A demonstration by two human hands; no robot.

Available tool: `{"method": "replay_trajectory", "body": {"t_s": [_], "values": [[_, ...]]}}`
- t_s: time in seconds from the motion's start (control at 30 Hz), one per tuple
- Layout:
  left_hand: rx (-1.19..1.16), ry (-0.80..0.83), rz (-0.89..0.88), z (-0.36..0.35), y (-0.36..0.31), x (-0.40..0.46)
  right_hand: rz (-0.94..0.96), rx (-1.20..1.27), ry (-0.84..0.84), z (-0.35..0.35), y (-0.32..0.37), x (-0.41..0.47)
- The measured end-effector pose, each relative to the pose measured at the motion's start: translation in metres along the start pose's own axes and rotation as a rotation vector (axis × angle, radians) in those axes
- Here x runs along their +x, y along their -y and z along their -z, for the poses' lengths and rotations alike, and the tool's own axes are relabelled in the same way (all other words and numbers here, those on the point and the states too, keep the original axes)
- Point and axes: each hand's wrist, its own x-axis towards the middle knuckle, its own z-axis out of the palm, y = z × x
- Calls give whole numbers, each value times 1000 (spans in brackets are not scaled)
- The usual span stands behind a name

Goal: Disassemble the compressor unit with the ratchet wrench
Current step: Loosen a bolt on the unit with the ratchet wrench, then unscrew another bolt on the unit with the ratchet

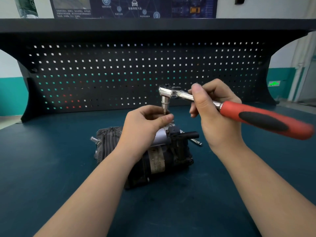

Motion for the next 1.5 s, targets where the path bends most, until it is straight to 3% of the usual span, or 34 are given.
{"method": "replay_trajectory", "body": {"t_s": [0.13, 0.3, 0.47, 0.53, 0.63, 0.8, 0.97, 1.03, 1.07, 1.13, 1.2, 1.33, 1.5], "values": [[-51, 102, 60, -4, -2, -6, -199, 190, -162, 0, 1, 8], [-114, 155, 49, -5, -4, -8, -394, 529, -554, 19, -5, 23], [-444, 113, 187, -3, -8, -7, -544, 497, -626, 45, -14, 32], [-587, 104, 235, -4, -9, -6, -639, 466, -521, 46, -17, 31], [-627, 90, 234, -6, -10, -8, -801, 374, -188, 31, -19, 24], [-488, 133, 160, -9, -8, -11, -717, 163, 319, 3, 0, 5], [-482, 201, 167, -14, -4, -9, -685, 120, 393, -5, 16, 1], [-347, 148, 100, -15, 0, -9, -724, 113, 359, 0, 15, 6], [-136, 94, -6, -15, 5, -9, -762, 85, 320, 5, 11, 13], [515, 76, -282, -14, 14, -8, -912, -34, 234, 17, -7, 38], [913, 167, -338, -17, 21, -10, -1073, -262, 216, 31, -32, 70], [1076, 279, -317, -24, 33, -13, -1130, -771, 320, 62, -102, 93], [972, 259, -332, -20, 37, -10, -1235, -955, 367, 88, -167, 71]]}}
